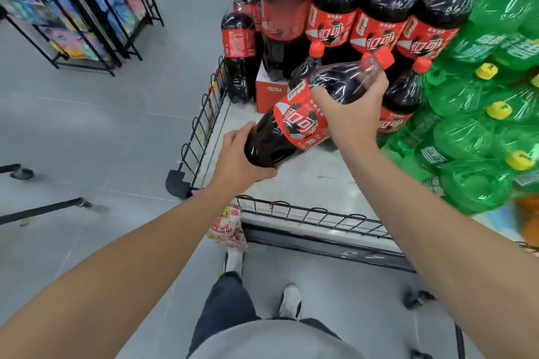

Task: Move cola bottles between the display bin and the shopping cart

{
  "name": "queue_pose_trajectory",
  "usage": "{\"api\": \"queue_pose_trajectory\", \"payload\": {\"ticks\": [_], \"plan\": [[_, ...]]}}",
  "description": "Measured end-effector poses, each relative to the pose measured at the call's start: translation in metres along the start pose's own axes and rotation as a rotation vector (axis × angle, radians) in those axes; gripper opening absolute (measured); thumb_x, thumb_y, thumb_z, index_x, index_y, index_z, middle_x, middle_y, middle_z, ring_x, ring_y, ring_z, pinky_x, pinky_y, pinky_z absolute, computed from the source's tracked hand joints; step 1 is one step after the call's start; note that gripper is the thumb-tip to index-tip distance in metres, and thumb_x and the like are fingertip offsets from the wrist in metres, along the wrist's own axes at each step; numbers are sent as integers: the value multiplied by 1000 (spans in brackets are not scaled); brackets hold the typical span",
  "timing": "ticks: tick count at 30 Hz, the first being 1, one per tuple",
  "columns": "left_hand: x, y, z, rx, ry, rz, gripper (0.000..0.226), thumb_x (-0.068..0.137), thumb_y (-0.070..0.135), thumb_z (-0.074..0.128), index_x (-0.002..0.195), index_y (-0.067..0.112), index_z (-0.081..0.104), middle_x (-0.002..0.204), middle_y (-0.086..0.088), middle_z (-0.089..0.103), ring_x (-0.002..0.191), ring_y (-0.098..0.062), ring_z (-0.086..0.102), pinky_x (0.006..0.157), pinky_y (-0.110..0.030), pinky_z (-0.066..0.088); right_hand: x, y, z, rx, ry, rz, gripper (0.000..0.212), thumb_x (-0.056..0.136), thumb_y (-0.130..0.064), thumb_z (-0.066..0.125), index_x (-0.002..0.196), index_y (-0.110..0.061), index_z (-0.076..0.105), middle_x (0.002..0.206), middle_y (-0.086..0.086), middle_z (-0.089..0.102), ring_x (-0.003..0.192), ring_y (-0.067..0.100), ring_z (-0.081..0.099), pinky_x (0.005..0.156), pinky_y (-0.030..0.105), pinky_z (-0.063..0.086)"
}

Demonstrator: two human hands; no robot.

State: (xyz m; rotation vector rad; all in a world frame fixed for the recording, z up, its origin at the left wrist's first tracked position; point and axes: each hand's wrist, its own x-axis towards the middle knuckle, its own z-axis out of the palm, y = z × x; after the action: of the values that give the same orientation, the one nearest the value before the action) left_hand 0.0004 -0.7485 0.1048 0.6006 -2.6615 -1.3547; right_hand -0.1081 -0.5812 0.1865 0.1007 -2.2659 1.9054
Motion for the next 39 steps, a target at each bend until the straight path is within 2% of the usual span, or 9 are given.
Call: {"api": "queue_pose_trajectory", "payload": {"ticks": [3, 5, 13, 17, 24, 28, 33, 36, 39], "plan": [[33, -22, 0, 8, -88, 7, 108, 60, 22, 94, 151, 27, 35, 141, -2, 37, 109, -2, 36, 95, -11, 29, 7, 19, 21, -16, 59, 46, 78, 69, -28, 88, 128, -31, 37, 120, -15, 55, 110, -15, 54, 96, 10, 43], [52, -36, 1, 21, -158, 13, 108, 60, 21, 94, 151, 25, 36, 139, -3, 38, 107, 0, 35, 91, -7, 26, 9, 30, 34, -38, 104, 74, 75, 71, -21, 88, 126, -29, 38, 117, -21, 51, 104, -22, 52, 91, 3, 39], [113, -94, 19, 34, -402, 31, 120, 59, 21, 95, 157, 25, 26, 140, -6, 32, 118, -6, 35, 101, -8, 24, 5, 74, 76, -111, 254, 173, 78, 71, -14, 87, 135, -15, 42, 127, 0, 61, 113, -2, 62, 98, 14, 46], [131, -112, 32, 39, -444, 43, 118, 58, 21, 96, 155, 22, 29, 143, -7, 31, 117, -5, 33, 102, -10, 25, 6, 86, 88, -162, 281, 215, 86, 68, -21, 88, 139, -5, 42, 127, 5, 61, 117, 11, 63, 104, 30, 51], [143, -128, 55, 34, -457, 46, 117, 54, 23, 97, 151, 18, 32, 142, -7, 34, 129, -17, 40, 103, -14, 29, 6, 97, 100, -256, 266, 173, 88, 67, -24, 86, 140, -6, 39, 131, 6, 57, 122, 12, 60, 106, 24, 47], [140, -132, 51, 11, -481, 26, 117, 57, 19, 96, 153, 15, 28, 145, -10, 32, 133, -20, 39, 106, -18, 29, 0, 95, 103, -281, 219, 126, 82, 68, -22, 86, 134, -14, 39, 127, 2, 58, 119, 11, 60, 106, 29, 48], [148, -112, 17, -53, -573, 8, 110, 59, 35, 86, 154, 25, 31, 150, -2, 44, 138, -18, 43, 116, -40, 37, -10, 83, 108, -295, 106, 114, 97, 65, -25, 88, 144, -4, 36, 131, 2, 57, 123, 14, 58, 107, 29, 48], [154, -90, -19, -203, -548, 91, 80, 77, 17, 76, 148, 28, 41, 145, 5, 47, 138, -12, 41, 117, -36, 36, -10, 77, 110, -293, -61, 95, 97, 64, -20, 91, 142, -6, 36, 128, -1, 56, 119, 8, 56, 103, 17, 45], [155, -70, -46, -331, -549, 101, 61, 90, 8, 69, 140, 32, 44, 141, 5, 50, 134, -19, 50, 96, -20, 49, -9, 70, 115, -325, -273, 46, 97, 63, -22, 92, 143, -10, 39, 130, -1, 56, 121, 10, 56, 102, 16, 44]]}}
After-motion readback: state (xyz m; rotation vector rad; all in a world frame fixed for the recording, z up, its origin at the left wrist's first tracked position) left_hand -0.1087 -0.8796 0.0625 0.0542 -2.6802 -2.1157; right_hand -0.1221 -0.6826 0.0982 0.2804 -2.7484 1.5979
